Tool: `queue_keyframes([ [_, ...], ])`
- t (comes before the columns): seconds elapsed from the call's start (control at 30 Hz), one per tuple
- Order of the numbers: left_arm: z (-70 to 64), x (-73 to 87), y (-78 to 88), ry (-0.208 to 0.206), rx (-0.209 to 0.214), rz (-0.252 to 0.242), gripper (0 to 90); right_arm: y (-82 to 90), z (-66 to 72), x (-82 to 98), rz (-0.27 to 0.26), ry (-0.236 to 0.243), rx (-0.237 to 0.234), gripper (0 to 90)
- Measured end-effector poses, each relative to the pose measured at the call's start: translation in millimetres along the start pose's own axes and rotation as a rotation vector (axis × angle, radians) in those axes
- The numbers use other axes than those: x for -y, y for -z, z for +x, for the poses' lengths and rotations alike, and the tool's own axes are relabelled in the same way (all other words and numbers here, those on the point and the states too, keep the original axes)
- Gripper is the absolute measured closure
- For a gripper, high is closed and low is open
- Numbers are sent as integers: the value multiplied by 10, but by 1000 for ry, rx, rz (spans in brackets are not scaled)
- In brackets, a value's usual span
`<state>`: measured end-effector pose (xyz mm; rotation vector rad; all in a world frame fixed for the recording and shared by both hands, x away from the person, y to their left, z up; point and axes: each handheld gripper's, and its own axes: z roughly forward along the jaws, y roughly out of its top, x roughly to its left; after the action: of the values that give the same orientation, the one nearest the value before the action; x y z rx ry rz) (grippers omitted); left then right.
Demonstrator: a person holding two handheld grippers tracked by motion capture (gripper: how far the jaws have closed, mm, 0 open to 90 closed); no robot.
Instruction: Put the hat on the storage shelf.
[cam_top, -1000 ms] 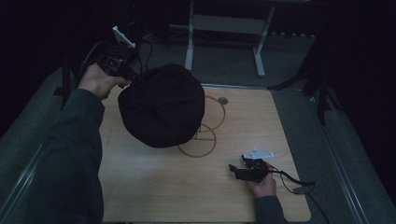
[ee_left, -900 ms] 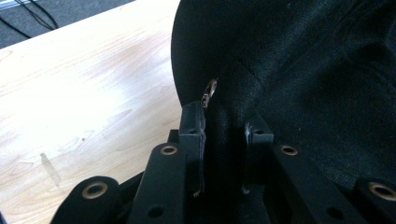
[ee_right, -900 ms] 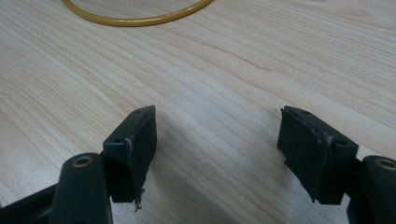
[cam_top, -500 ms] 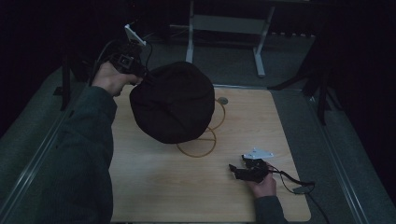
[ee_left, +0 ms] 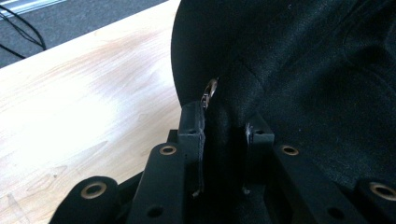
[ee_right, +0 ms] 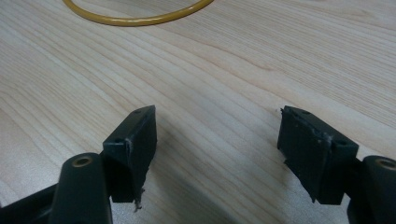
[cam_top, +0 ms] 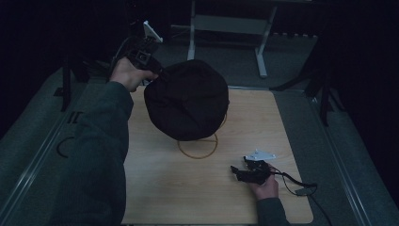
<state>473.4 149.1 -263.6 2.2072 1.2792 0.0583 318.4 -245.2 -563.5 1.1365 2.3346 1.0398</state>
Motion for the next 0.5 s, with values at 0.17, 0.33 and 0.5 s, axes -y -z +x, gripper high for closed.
queue_keyframes([
  [0.17, -33, -67, -78, 19, 2, -16, 743, 0, 1, 1, -1, 1, 0, 284],
  [0.33, -93, -122, -197, 14, 2, -10, 741, 1, 0, 1, -1, 1, 0, 284],
  [0.5, -146, -172, -311, 10, 2, -4, 741, 2, 3, 3, -2, 0, 0, 284],
])
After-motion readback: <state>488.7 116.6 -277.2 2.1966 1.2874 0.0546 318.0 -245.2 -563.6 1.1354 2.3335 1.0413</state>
